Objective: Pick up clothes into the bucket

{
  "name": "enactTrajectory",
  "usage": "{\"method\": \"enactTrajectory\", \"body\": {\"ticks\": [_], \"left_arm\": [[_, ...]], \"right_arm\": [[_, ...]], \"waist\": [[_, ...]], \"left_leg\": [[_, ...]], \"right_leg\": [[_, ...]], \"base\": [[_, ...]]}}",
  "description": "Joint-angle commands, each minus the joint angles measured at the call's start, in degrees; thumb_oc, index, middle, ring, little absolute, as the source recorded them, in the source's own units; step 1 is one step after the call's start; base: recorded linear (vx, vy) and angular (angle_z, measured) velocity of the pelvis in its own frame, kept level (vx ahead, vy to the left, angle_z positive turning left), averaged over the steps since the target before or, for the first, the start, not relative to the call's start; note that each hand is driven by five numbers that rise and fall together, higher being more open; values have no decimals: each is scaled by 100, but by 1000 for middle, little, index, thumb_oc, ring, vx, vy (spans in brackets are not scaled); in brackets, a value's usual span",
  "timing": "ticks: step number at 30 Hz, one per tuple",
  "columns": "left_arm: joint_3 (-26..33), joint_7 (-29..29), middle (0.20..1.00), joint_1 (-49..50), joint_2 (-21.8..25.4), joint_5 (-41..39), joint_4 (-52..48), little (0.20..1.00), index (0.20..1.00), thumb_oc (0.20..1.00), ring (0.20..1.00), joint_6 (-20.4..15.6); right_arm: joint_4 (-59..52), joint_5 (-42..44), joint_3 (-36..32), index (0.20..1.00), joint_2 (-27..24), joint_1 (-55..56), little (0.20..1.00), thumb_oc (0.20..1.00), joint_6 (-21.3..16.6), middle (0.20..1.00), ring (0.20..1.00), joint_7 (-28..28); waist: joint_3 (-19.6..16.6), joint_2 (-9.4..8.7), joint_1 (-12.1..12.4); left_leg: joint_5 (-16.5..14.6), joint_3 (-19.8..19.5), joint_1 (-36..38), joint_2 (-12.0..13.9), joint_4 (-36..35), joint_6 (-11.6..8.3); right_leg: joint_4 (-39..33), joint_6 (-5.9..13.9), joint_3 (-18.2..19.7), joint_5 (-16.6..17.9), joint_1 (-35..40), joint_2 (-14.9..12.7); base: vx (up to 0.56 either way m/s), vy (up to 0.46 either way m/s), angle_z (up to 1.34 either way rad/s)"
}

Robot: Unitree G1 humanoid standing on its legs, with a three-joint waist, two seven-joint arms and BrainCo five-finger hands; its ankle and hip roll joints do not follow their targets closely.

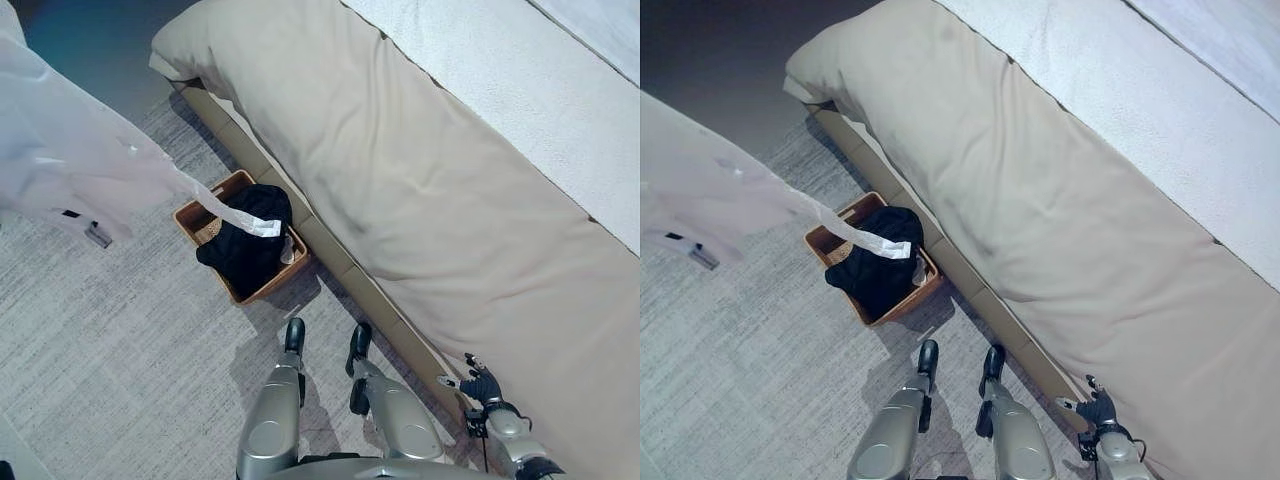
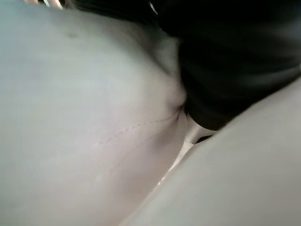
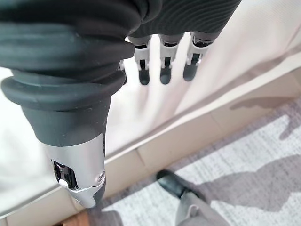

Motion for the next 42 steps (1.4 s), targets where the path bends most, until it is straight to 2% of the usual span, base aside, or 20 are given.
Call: {"method": "enactTrajectory", "body": {"ticks": [1,5,14,18,23,27,28,29,36,42], "left_arm": [[77,-51,200,-207,-28,-22,374,200,200,200,200,-65],[-292,-144,200,-277,-274,73,1055,200,200,200,200,201],[-707,-191,200,-440,-576,75,1597,200,200,200,200,390],[-1072,-164,200,-734,-715,126,1828,200,200,200,200,481],[-1501,1,200,-1131,-799,220,1986,200,200,200,200,587],[-1727,29,200,-1520,-947,-170,2047,200,200,200,200,486],[-1788,81,200,-1638,-949,-215,2079,200,200,200,200,469],[-1841,116,200,-1718,-939,-292,2115,200,200,200,200,462],[-2233,324,200,-2523,-627,-599,2444,200,200,200,200,430],[-2556,490,200,-3006,-348,-603,2781,200,200,200,200,528]], "right_arm": [[-150,-37,115,1000,-207,83,1000,1000,-98,1000,1000,-28],[-304,15,79,1000,-231,98,1000,1000,-137,1000,1000,-59],[-460,80,24,1000,-251,133,1000,1000,-187,1000,1000,-145],[-586,123,41,1000,-312,95,1000,1000,-230,1000,1000,-208],[-701,171,44,1000,-375,164,1000,1000,-286,1000,1000,-287],[-839,230,76,1000,-428,82,1000,1000,-316,1000,1000,-390],[-867,259,82,1000,-450,49,1000,1000,-335,1000,1000,-434],[-918,277,100,1000,-476,34,1000,1000,-347,1000,1000,-475],[-1050,374,223,1000,-541,-266,1000,1000,-419,1000,1000,-740],[-1147,404,329,1000,-539,-308,1000,1000,-448,1000,1000,-846]], "waist": [[-136,-166,-204],[35,-313,-257],[331,-451,-291],[570,-501,-371],[574,-490,-493],[574,-554,-585],[574,-581,-613],[574,-599,-625],[574,-787,-797],[574,-867,-899]], "left_leg": [[-45,38,-112,142,134,-3],[-87,56,-232,169,296,-5],[-291,104,-579,173,822,6],[-506,150,-1180,140,1506,91],[-677,153,-2038,88,2136,162],[-842,137,-2793,92,2707,202],[-875,126,-2980,96,2835,217],[-1126,91,-3051,116,3017,209],[-1338,77,-4095,153,3664,261],[-1511,61,-4633,133,4003,327]], "right_leg": [[559,575,115,-301,-208,-578],[669,552,160,-327,-305,-568],[980,507,279,-412,-598,-565],[1470,473,401,-504,-1134,-599],[2061,452,477,-612,-1980,-651],[2489,461,524,-664,-2708,-661],[2593,464,544,-670,-2886,-661],[2745,514,599,-855,-2965,-617],[3222,581,617,-928,-3938,-626],[3545,599,639,-1021,-4513,-671]], "base": [[-20,-6,-3],[-8,-3,0],[-26,8,-4],[-71,63,-14],[-47,64,-6],[-48,51,-4],[51,30,-2],[55,36,-3],[5,27,-7],[23,22,-3]]}}
